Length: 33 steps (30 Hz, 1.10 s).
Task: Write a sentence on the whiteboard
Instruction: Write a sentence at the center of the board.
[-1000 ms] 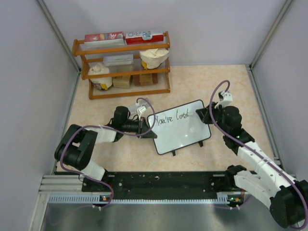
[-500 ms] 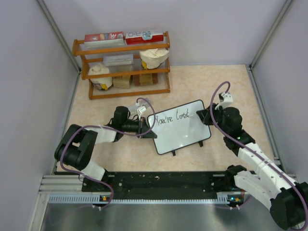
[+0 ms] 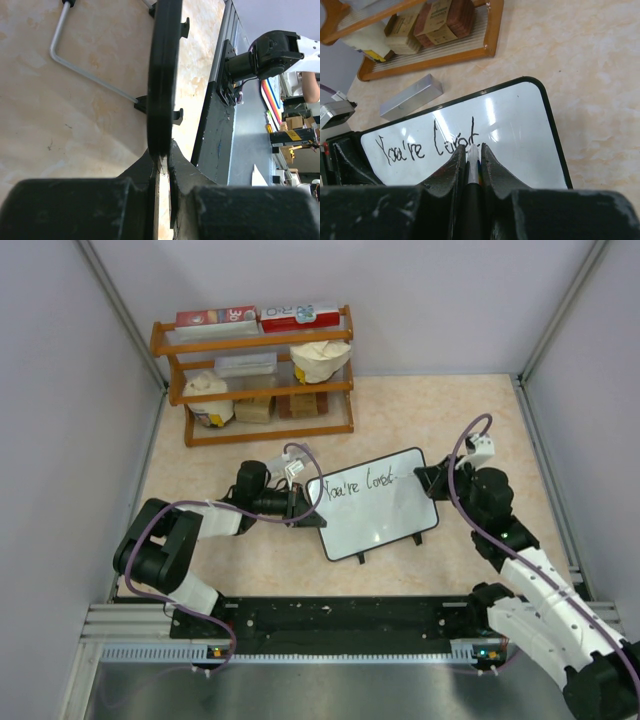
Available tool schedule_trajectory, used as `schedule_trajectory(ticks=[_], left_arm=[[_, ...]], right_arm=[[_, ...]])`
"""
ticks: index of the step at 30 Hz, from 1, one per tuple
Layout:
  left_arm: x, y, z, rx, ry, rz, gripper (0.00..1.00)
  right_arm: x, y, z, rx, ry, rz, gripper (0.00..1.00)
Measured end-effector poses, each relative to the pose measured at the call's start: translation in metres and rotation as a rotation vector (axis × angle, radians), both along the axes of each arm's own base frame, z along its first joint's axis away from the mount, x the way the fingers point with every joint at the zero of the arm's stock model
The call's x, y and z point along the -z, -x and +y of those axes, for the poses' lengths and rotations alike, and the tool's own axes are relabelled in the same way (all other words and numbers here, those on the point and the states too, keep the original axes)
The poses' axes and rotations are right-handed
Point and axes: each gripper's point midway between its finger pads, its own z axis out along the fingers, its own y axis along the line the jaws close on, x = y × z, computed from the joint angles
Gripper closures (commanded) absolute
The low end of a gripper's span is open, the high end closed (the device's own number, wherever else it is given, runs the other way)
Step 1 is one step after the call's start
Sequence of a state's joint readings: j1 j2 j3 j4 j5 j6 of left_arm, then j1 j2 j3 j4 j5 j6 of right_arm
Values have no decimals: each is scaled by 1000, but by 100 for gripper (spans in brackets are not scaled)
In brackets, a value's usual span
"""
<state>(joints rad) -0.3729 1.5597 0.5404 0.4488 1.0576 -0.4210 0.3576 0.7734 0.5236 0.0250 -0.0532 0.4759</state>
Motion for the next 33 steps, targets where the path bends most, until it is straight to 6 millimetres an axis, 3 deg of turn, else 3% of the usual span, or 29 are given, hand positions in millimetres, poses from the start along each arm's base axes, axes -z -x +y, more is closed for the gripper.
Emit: schedule_trajectory(ticks=[4, 13, 33], left_arm=[[0, 0, 0, 0, 0, -1, 100], [0, 0, 0, 1, 0, -1, 100], [0, 0, 0, -2, -2, 7, 100]], right_arm=[[-7, 1, -5, 22, -1, -24, 100], [9, -7, -10, 62, 26, 23, 100], [10, -15, -10, 79, 28, 17, 100]])
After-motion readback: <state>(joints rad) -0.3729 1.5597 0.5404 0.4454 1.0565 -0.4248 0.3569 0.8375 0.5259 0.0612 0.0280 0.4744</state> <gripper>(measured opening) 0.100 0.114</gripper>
